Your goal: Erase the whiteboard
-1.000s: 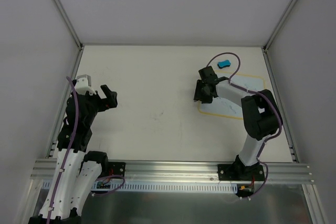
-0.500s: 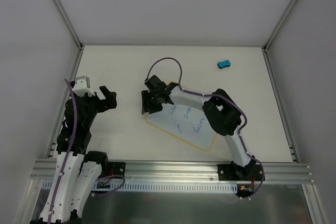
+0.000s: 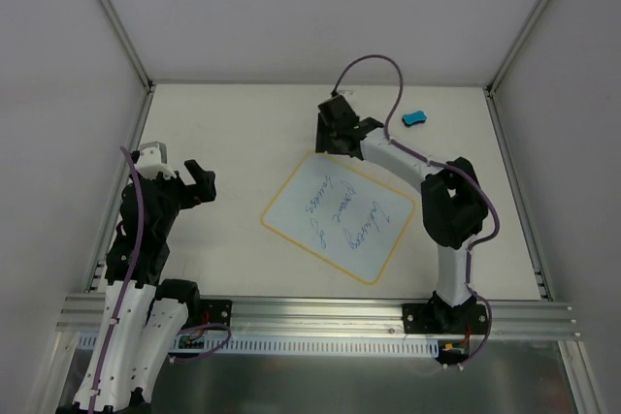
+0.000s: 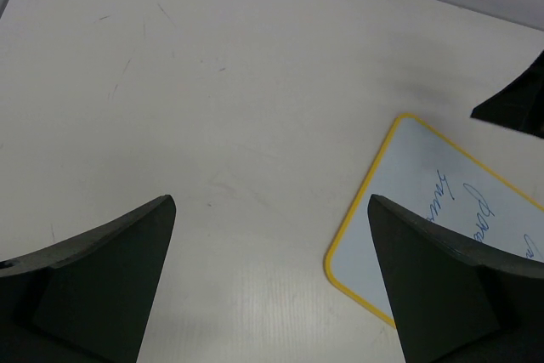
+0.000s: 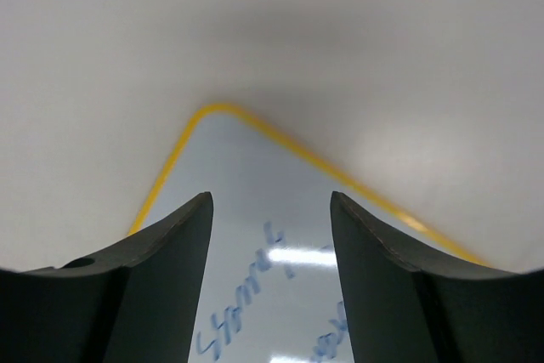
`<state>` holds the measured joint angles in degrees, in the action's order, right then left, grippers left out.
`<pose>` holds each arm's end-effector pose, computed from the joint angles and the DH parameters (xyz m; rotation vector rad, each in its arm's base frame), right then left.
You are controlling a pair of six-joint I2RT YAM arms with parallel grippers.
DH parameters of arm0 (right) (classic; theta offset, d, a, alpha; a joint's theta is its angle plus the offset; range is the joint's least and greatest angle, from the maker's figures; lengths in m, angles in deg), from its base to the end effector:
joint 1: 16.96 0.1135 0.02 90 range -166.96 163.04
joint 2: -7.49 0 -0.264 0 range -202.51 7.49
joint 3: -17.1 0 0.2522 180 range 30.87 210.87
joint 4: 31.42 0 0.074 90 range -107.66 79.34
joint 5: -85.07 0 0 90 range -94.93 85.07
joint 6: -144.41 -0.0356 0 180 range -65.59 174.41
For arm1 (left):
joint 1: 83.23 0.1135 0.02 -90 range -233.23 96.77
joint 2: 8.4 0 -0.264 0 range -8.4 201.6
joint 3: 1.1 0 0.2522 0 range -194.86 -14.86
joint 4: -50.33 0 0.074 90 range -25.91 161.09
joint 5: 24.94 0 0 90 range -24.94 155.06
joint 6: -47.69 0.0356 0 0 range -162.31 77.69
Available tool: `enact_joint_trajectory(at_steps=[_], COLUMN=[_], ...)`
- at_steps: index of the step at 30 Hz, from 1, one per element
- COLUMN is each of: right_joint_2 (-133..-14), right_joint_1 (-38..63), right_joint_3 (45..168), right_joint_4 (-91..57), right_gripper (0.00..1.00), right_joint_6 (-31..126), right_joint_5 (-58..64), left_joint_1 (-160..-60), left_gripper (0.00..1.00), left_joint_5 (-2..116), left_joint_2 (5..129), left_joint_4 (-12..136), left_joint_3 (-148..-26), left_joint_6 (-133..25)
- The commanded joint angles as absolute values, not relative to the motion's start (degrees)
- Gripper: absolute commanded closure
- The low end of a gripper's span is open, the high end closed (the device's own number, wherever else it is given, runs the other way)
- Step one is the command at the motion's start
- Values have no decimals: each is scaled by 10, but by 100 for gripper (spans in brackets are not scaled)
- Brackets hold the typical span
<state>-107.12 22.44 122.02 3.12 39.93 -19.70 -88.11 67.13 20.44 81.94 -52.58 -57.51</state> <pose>0.3583 0.2826 0.2354 -0.3757 2.2868 0.1752 0.1294 -0.0098 0.3208 -0.1824 1.7229 -0.2273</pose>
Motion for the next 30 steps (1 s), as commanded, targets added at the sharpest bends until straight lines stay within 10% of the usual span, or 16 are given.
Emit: enact_joint_trajectory(at_steps=[1,30], right_joint_2=[-1026,-1224], right_joint_1=[168,-77], right_joint_3=[1210,1340], right_joint_4=[33,24], right_gripper=[38,37], right_joint_6=[397,129], right_joint_5=[-343,-326], left_joint_1=[-884,-884], left_gripper=[1,1], left_joint_5=[682,666], left_joint_2=[202,217], left_joint_4=[802,802], left_joint_3=[-526,-524], left_joint_6=[-568,-572])
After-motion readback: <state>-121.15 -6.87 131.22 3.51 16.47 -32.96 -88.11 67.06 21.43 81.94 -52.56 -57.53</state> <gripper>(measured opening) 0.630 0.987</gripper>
